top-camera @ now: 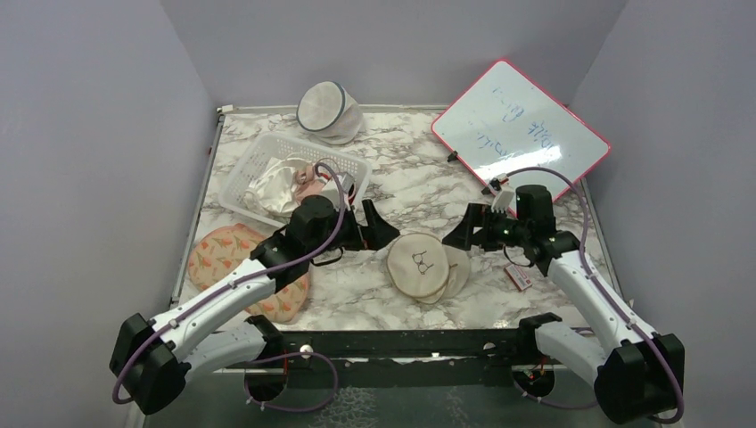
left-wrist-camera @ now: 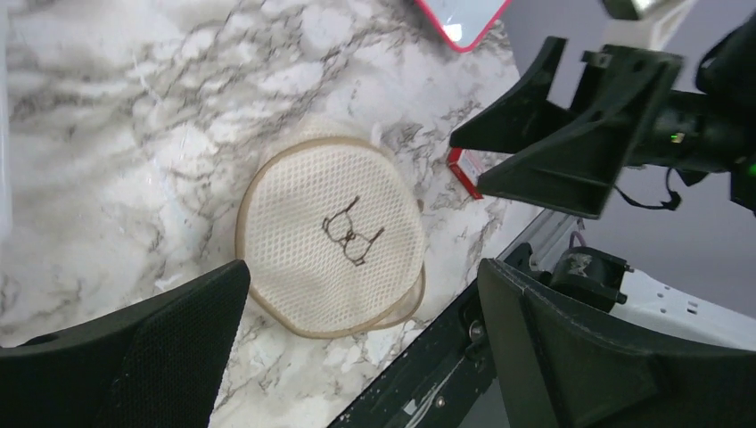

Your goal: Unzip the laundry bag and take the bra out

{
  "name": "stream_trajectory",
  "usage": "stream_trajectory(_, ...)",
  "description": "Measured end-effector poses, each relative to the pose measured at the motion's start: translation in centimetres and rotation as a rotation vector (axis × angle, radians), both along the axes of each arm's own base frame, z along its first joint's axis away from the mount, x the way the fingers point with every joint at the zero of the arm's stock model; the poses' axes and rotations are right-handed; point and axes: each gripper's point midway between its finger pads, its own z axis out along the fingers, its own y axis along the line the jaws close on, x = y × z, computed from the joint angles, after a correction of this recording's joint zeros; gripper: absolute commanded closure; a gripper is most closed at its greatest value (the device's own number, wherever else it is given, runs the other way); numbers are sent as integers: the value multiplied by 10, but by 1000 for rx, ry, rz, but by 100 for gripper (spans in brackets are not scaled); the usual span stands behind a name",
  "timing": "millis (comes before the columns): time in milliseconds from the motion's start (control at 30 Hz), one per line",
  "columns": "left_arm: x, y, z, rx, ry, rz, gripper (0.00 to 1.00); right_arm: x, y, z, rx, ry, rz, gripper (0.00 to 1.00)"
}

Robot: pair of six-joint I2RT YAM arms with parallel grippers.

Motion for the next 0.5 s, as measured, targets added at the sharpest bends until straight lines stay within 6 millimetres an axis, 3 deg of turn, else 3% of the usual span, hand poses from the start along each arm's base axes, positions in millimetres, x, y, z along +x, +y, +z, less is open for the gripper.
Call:
stream_trajectory(100,5,0,35,28,-106,-38,4,-2,0,3,-5,9,4,0)
stream_trajectory(200,12,3,79,70,-232,-60,4,1,1,25,-11,-17,15,0)
stream_trajectory(300,24,15,147,119,-414,-27,1,13,1,80,-17,-135,27,0)
stream_trajectory(433,38,53,259,162,-705,141,1,26,-9,183,-54,-397,-3,0)
stream_trajectory(467,42,65,273,196,-754,189,1,26,-13,208,-64,-463,-15,0)
stream_trajectory(500,36,76,303,168,-812,231,1,24,-17,232,-74,-531,-31,0)
